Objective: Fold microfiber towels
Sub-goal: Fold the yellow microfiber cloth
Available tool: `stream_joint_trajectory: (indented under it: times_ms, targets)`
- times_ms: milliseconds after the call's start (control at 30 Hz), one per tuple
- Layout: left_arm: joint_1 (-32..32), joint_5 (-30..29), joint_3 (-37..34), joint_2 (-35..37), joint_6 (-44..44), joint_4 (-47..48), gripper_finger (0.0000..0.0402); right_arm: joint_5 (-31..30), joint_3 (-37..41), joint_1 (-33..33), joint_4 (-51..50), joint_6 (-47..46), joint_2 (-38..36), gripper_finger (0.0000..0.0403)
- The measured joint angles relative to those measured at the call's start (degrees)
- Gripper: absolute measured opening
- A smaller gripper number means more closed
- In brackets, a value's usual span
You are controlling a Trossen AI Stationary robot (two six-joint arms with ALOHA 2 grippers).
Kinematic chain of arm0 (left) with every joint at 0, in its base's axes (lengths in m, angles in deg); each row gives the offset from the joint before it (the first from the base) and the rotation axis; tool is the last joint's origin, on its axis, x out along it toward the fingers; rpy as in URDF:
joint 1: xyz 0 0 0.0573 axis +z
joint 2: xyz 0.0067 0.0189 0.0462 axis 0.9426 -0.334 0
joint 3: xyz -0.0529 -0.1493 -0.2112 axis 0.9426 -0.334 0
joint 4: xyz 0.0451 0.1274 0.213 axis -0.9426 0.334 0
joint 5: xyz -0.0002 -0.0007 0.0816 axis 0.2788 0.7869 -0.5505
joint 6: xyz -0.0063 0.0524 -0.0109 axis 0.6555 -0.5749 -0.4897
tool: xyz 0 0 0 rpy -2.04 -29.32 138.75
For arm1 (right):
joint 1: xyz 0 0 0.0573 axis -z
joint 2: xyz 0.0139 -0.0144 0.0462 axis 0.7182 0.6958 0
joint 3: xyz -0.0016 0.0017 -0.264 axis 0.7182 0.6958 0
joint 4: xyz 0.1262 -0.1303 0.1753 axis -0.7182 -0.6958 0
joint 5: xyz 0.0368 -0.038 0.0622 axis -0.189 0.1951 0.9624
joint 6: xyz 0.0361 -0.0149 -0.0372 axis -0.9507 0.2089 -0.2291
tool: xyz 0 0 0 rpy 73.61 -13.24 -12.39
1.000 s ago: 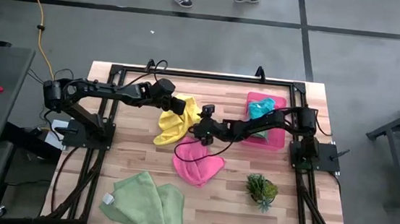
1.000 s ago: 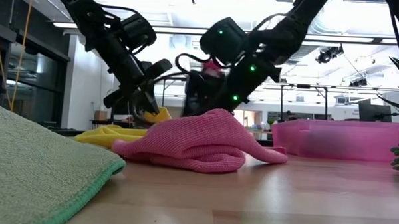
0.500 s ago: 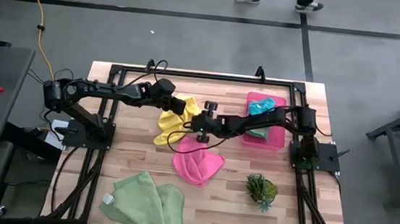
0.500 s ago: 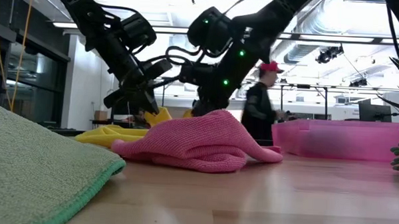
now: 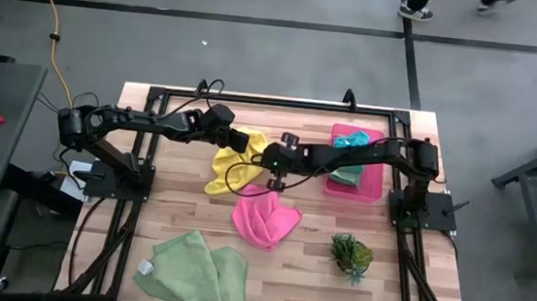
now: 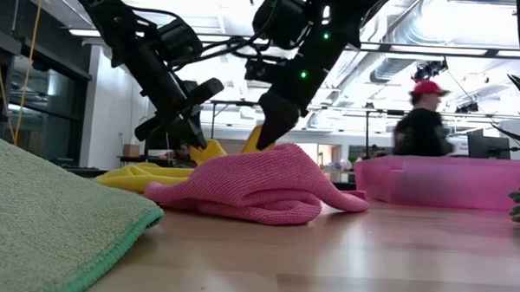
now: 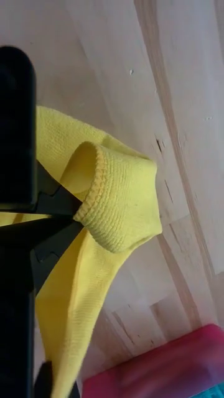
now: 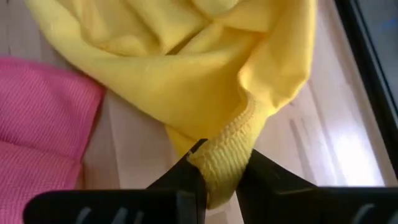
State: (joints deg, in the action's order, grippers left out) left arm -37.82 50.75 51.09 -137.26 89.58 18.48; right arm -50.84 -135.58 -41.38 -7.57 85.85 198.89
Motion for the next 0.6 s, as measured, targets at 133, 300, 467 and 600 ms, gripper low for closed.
stream_joint_trajectory:
  times_ms: [133,300,467,600]
  targets:
    - [0.0,0.0,0.0,0.0,0.0,0.0,0.0001,0.2,0.0,0.5,-0.2,-0.4,-1.7,0.0057]
    - [0.0,-0.1,0.0,0.0,0.0,0.0,0.0001,2.0,0.1,1.0,-0.4,-0.4,-3.1,0.0057]
    - [0.0,-0.4,0.0,0.0,-0.2,0.0,0.0001,2.7,0.1,1.1,-0.7,-2.3,-3.7,0.0057]
    - [0.0,-0.9,0.0,0.0,-0.5,0.0,0.0001,3.8,0.1,1.1,-0.6,-2.3,-4.0,0.0057]
